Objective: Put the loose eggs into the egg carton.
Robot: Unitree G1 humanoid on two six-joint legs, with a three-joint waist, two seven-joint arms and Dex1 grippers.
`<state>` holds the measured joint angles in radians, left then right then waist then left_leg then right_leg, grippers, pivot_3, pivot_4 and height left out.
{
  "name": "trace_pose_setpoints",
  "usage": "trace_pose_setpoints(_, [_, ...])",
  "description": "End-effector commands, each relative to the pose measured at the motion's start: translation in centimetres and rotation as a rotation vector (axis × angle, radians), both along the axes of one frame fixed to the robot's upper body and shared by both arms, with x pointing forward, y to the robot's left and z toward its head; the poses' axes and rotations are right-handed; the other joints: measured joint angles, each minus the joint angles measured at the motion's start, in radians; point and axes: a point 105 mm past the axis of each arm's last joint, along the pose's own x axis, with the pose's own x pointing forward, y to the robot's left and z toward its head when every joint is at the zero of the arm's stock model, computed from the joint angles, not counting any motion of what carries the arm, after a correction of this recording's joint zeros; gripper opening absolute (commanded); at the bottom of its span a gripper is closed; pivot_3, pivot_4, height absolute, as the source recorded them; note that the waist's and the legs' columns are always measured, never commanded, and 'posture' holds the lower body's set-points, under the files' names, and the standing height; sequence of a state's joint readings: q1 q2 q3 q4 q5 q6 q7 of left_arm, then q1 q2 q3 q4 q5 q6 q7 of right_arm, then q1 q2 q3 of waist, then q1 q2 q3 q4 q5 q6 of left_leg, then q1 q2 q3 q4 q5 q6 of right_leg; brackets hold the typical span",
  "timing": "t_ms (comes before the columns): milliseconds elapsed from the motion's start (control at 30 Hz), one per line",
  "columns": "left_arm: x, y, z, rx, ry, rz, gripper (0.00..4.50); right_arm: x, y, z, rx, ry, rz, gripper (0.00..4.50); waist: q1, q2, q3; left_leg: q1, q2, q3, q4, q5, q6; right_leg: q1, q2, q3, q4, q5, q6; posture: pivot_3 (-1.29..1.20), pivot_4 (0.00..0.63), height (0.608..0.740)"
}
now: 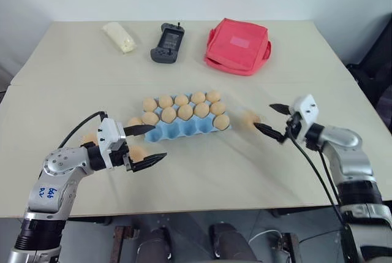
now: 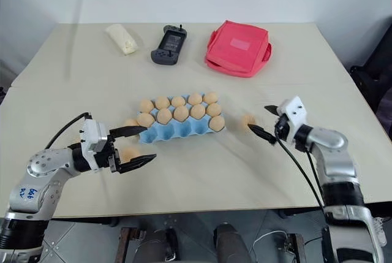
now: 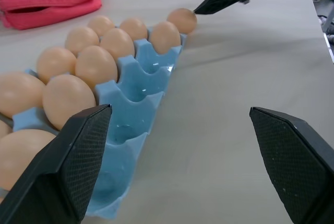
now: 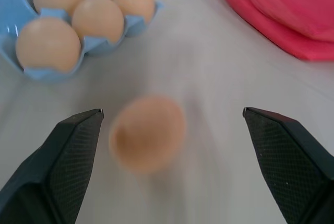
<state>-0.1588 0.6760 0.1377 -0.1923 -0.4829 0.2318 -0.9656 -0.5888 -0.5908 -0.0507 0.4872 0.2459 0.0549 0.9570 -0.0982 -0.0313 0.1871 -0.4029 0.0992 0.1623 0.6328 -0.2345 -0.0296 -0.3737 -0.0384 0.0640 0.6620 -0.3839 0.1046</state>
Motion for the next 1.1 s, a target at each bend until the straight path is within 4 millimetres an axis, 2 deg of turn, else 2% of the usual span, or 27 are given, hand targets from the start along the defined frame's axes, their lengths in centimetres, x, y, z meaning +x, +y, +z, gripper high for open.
trace_pose_setpoints(33, [-0.4,-0.4,1.4,-0.01,-0.06,-0.008,4.5,1.5,-0.6,-0.4,0.007,0.014,-0.03,4.49,0.003,0.0,0.0,0.0,0.0,0.0,0.0,0.0,0.0,0.0,0.0,0.0,0.0,0.0,0.0,0.0,0.15,0.74])
trace_pose_setpoints(133, [-0.5,-0.1,1.4,-0.014,-0.066,0.015,4.5,2.1,0.2,-0.7,0.014,0.025,0.005,4.49,0.006,0.0,0.0,0.0,0.0,0.0,0.0,0.0,0.0,0.0,0.0,0.0,-0.001,0.0,0.0,0.0,0.15,0.74])
trace_pose_setpoints(367, [-1.0,0.3,1.1,-0.022,-0.066,0.052,4.5,2.0,1.3,-0.8,0.026,0.008,0.075,2.13,0.005,0.001,0.0,0.0,0.001,0.001,0.0,0.0,0.0,0.0,0.0,0.0,-0.001,0.0,0.0,0.0,0.15,0.74])
trace_pose_setpoints(433, [-1.0,0.4,1.0,-0.023,-0.066,0.062,4.5,1.9,1.6,-0.3,0.032,-0.011,0.093,1.74,0.002,0.001,0.0,0.0,0.001,0.001,0.0,0.0,0.0,0.0,0.0,0.0,-0.001,0.0,0.0,0.0,0.15,0.74])
trace_pose_setpoints(567, [-1.0,0.9,1.1,-0.024,-0.069,0.087,4.5,1.4,3.0,1.6,0.05,-0.073,0.157,1.7,-0.003,0.001,0.001,0.0,0.0,0.0,0.001,0.001,0.0,0.0,-0.001,0.0,0.001,0.0,0.0,0.0,0.15,0.74])
trace_pose_setpoints(667, [-1.2,1.9,1.1,-0.024,-0.06,0.123,4.5,0.4,6.5,4.4,0.106,-0.126,0.279,1.7,-0.011,0.001,0.001,0.0,0.001,0.0,0.0,0.001,0.0,0.0,-0.001,0.0,0.001,0.0,0.0,0.0,0.15,0.74])
trace_pose_setpoints(767, [-1.4,3.0,0.8,-0.019,-0.048,0.157,4.5,-0.7,9.7,5.7,0.138,-0.146,0.365,1.7,-0.016,0.001,0.001,0.0,0.003,0.0,-0.001,0.001,-0.002,-0.001,-0.002,0.0,0.001,0.0,0.0,0.0,0.15,0.74])
trace_pose_setpoints(867, [-1.6,4.1,0.4,-0.01,-0.033,0.199,4.5,-1.1,12.5,5.6,0.138,-0.139,0.411,1.7,-0.013,0.001,0.001,0.0,0.003,-0.003,-0.002,0.002,-0.003,-0.001,-0.002,-0.002,0.002,0.0,-0.001,0.0,0.15,0.74])
trace_pose_setpoints(1033, [-1.9,5.4,0.1,-0.008,-0.022,0.254,4.5,-1.6,15.7,4.4,0.084,-0.153,0.468,1.7,-0.01,0.001,0.001,-0.002,0.002,-0.003,-0.002,0.001,-0.002,-0.002,-0.002,-0.004,0.001,0.0,-0.001,0.0,0.15,0.74])
trace_pose_setpoints(1100, [-2.0,5.6,0.1,-0.01,-0.023,0.267,4.5,-2.0,16.3,3.6,0.075,-0.139,0.494,2.43,-0.01,0.001,0.001,-0.002,0.002,-0.002,-0.002,0.0,-0.001,-0.002,-0.003,-0.004,0.0,0.0,-0.001,0.0,0.15,0.74])
